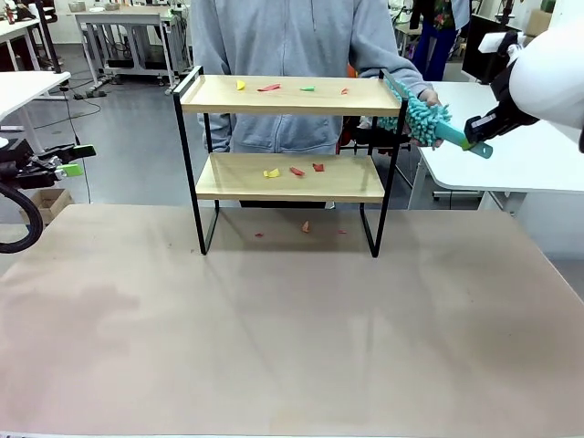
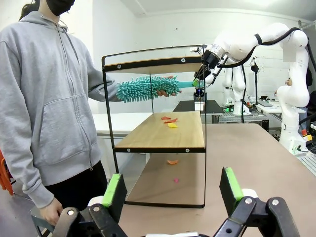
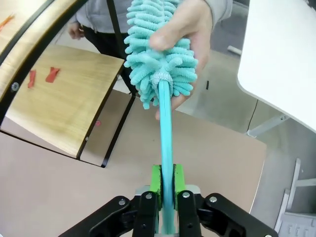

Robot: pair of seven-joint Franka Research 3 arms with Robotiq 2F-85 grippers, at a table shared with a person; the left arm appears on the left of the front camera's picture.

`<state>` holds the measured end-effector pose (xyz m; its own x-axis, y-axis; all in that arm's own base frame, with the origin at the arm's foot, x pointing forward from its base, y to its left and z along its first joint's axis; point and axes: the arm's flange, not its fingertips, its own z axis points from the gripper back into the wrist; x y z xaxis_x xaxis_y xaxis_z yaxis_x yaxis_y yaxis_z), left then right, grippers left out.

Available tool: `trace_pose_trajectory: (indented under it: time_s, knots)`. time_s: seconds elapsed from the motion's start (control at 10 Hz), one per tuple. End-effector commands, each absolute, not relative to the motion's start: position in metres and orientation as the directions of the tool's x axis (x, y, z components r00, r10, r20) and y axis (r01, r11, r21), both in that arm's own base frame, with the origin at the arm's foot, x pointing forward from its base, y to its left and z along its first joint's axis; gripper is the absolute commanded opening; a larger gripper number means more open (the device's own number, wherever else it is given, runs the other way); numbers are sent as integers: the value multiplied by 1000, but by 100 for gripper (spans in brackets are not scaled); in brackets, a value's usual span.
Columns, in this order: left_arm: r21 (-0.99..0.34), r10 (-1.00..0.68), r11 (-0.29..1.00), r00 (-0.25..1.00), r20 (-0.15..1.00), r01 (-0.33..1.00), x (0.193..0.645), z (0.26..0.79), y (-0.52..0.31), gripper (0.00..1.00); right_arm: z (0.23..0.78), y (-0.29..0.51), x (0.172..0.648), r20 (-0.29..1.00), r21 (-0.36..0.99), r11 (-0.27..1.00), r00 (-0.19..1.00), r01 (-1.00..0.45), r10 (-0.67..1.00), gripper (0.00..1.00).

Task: Clean the shelf.
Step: Pick up the Duster handed by the human.

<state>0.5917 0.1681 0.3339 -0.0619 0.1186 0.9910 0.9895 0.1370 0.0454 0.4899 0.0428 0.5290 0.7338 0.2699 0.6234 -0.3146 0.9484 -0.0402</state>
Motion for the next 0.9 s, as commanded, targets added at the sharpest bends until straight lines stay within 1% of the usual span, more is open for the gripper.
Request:
trace_pose_trajectory:
  time_s: [0.0, 0.1, 0.2, 0.8]
  knots:
    - [49, 118, 137, -66, 991, 989, 591, 337, 167, 100, 536, 45, 491, 593, -31, 969, 776, -247, 217, 0]
    - [49, 118, 137, -66, 991, 989, 591, 337, 167, 100, 538, 43, 489, 623, -19, 973, 758, -231, 193, 0]
    - [49, 118, 137, -66, 991, 989, 591, 337, 167, 100, 527, 41, 490, 612, -34, 955, 749, -295, 253, 0]
    - [49, 118, 137, -66, 991, 989, 591, 337, 167, 100, 527, 41, 490, 612, -34, 955, 749, -295, 253, 0]
